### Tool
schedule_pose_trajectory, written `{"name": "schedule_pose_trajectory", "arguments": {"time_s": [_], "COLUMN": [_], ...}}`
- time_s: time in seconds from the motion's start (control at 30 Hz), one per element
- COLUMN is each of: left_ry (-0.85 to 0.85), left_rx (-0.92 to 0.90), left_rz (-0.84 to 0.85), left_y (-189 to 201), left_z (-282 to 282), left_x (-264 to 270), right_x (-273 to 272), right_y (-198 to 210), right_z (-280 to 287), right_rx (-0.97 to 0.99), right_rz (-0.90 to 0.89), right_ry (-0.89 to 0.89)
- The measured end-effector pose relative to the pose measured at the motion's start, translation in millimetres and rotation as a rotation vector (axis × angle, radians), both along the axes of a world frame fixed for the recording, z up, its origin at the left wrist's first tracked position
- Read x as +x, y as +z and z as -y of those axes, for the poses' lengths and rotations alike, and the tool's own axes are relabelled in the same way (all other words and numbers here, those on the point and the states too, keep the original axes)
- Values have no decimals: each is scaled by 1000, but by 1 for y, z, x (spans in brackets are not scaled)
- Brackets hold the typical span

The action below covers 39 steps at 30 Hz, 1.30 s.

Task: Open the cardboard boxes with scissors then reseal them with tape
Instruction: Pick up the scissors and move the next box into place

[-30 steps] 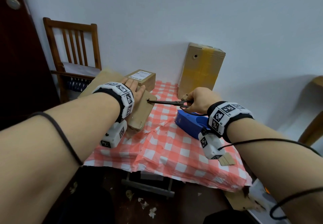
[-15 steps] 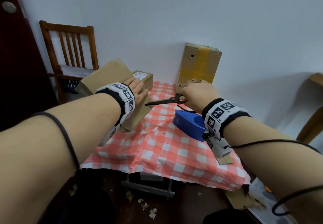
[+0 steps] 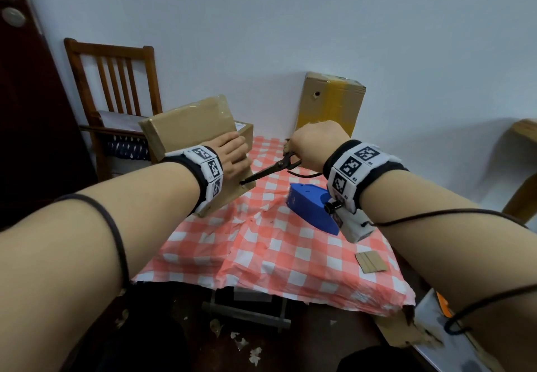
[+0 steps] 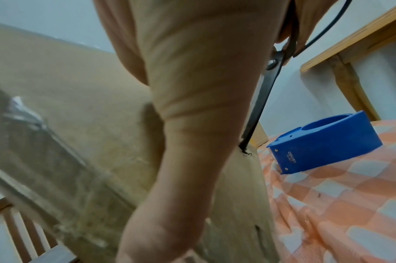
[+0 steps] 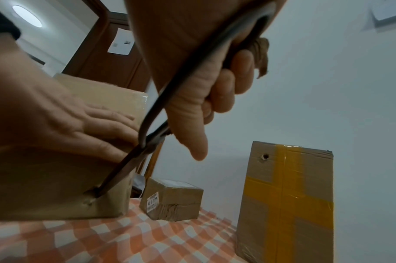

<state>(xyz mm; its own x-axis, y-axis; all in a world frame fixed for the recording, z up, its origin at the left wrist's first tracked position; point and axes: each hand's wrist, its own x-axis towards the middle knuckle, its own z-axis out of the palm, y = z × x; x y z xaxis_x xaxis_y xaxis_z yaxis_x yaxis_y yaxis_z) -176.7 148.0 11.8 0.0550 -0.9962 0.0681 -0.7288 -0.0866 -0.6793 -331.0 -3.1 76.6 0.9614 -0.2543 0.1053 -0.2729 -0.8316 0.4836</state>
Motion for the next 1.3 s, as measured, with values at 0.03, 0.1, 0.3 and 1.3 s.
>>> {"name": "schedule_pose_trajectory", "arguments": {"time_s": [0.03,0.1,0.3,1.3], "left_ry": [10,31,-101,658], "left_rx": [-1,58,-111,89], "left_rz": [-6,34,62,-496], "left_y": [1,0,-4,1], "left_z": [-2,-1,0,-4], "left_x": [-2,-3,2,-16], "right_x": [1,0,-12,27], "right_y": [1,3,-1,-145], "right_z": [3,8,23,4], "right_rx": [7,34,176,1090], "right_rz": [-1,-13,-97,372], "right_ry": [-12,-30,-32,-282]}}
